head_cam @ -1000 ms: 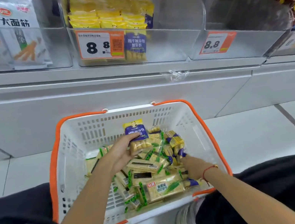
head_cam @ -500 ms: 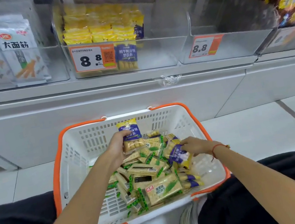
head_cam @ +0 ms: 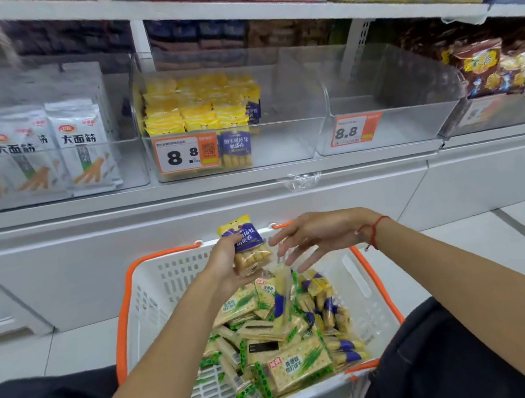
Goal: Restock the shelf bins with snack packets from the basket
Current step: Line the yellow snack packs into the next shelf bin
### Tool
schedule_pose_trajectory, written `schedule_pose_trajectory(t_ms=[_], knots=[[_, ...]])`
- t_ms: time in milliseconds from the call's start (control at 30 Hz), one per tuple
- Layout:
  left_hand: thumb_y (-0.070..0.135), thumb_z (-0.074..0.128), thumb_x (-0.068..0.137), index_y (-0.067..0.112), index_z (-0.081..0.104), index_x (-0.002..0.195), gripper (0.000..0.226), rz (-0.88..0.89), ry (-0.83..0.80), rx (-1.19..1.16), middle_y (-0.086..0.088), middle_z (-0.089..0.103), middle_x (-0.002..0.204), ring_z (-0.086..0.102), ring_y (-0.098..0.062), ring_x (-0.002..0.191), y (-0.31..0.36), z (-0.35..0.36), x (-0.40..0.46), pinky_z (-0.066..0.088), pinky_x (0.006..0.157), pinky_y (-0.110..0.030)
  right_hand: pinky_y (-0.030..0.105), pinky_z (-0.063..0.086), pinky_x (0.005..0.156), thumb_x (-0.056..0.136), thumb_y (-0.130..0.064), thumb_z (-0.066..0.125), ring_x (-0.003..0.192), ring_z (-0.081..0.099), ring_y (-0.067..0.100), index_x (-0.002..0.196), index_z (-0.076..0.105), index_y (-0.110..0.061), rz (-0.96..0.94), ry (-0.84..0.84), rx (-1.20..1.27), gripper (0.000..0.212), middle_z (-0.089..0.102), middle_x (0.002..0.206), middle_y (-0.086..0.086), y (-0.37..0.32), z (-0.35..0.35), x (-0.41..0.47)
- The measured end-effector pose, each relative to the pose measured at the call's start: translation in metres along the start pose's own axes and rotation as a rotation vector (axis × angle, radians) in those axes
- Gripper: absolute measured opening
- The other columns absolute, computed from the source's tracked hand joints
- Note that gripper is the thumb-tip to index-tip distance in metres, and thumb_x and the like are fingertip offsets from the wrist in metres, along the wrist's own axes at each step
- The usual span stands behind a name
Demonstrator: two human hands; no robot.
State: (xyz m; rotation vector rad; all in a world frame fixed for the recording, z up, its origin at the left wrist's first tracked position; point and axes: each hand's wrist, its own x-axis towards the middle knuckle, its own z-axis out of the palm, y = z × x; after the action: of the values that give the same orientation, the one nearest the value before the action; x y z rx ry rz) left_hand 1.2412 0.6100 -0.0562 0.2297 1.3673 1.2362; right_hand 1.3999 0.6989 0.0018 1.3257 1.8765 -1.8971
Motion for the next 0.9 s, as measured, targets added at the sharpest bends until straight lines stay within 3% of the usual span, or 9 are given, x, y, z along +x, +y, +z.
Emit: schedule_pose_trajectory(t_ms=[167,233,367,467,533,600,667,767,900], knots=[[0.022,0.037,0.102,0.015,0.049,0.099,0.014,0.013,0.133,0.038,-0.007,0.063,0.088,0.066,-0.020,0.062,-0.015,-0.042,0.008,0.048,0.072,-0.034,0.030,0.050,0.077,0.099,-0.015,0.042,0.094,0.058,0.017,0.135,0.046,-0.003,0.151,0.054,-0.559,0.037,0.052,0.130,0.007,0.040,0.041,0.052],[0.023,0.040,0.101,0.014,0.048,0.111,0.016,-0.017,0.158,0.011,-0.011,0.061,0.108,0.065,-0.027,0.085,-0.022,-0.058,0.014,0.048,0.077,-0.037,0.022,0.045,0.071,0.099,-0.017,0.045,0.094,0.056,0.017,0.134,0.047,-0.006,0.101,-0.038,-0.672,0.037,0.049,0.132,0.008,0.057,0.061,0.072],[0.024,0.045,0.098,0.015,0.047,0.119,0.022,-0.096,0.156,0.025,-0.013,0.057,0.126,0.058,-0.033,0.114,-0.040,-0.077,0.025,0.047,0.083,-0.039,0.035,0.039,0.100,0.100,-0.026,0.041,0.120,0.048,0.030,0.125,0.053,-0.009,0.084,-0.044,-0.882,0.032,0.048,0.137,0.012,0.100,0.095,0.118],[0.022,0.045,0.098,0.015,0.049,0.113,0.017,-0.121,0.174,-0.015,-0.010,0.062,0.105,0.062,-0.028,0.093,-0.046,-0.084,0.035,0.048,0.082,-0.039,0.033,0.038,0.078,0.101,-0.022,0.034,0.080,0.049,0.024,0.080,0.051,-0.007,0.134,0.134,-0.826,0.031,0.055,0.093,0.012,0.122,0.106,0.149],[0.020,0.047,0.097,0.014,0.050,0.105,0.011,-0.142,0.184,-0.090,-0.008,0.062,0.092,0.061,-0.024,0.081,-0.048,-0.084,0.039,0.050,0.076,-0.039,0.036,0.041,0.076,0.097,-0.016,0.042,0.092,0.056,0.031,0.108,0.049,-0.005,0.120,0.330,-0.796,0.017,0.057,0.110,0.015,0.126,0.108,0.159],[0.020,0.049,0.096,0.013,0.051,0.107,0.013,-0.156,0.185,-0.151,-0.009,0.063,0.092,0.062,-0.025,0.082,-0.047,-0.083,0.042,0.052,0.072,-0.038,0.037,0.044,0.078,0.096,-0.018,0.047,0.108,0.057,0.034,0.133,0.037,-0.006,0.127,0.441,-0.827,0.040,0.050,0.130,0.016,0.129,0.109,0.165],[0.021,0.049,0.095,0.012,0.051,0.109,0.016,-0.165,0.184,-0.177,-0.010,0.064,0.093,0.063,-0.027,0.085,-0.047,-0.083,0.047,0.053,0.069,-0.037,0.039,0.043,0.091,0.097,-0.027,0.045,0.118,0.048,0.032,0.130,0.046,-0.008,0.138,0.416,-0.927,0.037,0.036,0.141,0.015,0.134,0.107,0.172],[0.021,0.046,0.095,0.013,0.052,0.101,0.011,-0.177,0.197,-0.170,-0.008,0.065,0.089,0.063,-0.023,0.076,-0.050,-0.082,0.050,0.052,0.055,-0.030,0.040,0.042,0.097,0.095,-0.036,0.050,0.118,0.043,0.029,0.116,0.054,-0.008,0.146,0.372,-0.950,0.035,0.041,0.131,0.013,0.137,0.101,0.178],[0.019,0.043,0.097,0.015,0.051,0.090,0.012,-0.166,0.210,-0.177,-0.007,0.063,0.083,0.059,-0.020,0.069,-0.053,-0.082,0.049,0.046,0.055,-0.029,0.036,0.049,0.076,0.086,-0.021,0.066,0.089,0.057,0.022,0.118,0.045,-0.003,0.196,0.274,-0.591,0.042,0.057,0.100,0.009,0.126,0.089,0.171]])
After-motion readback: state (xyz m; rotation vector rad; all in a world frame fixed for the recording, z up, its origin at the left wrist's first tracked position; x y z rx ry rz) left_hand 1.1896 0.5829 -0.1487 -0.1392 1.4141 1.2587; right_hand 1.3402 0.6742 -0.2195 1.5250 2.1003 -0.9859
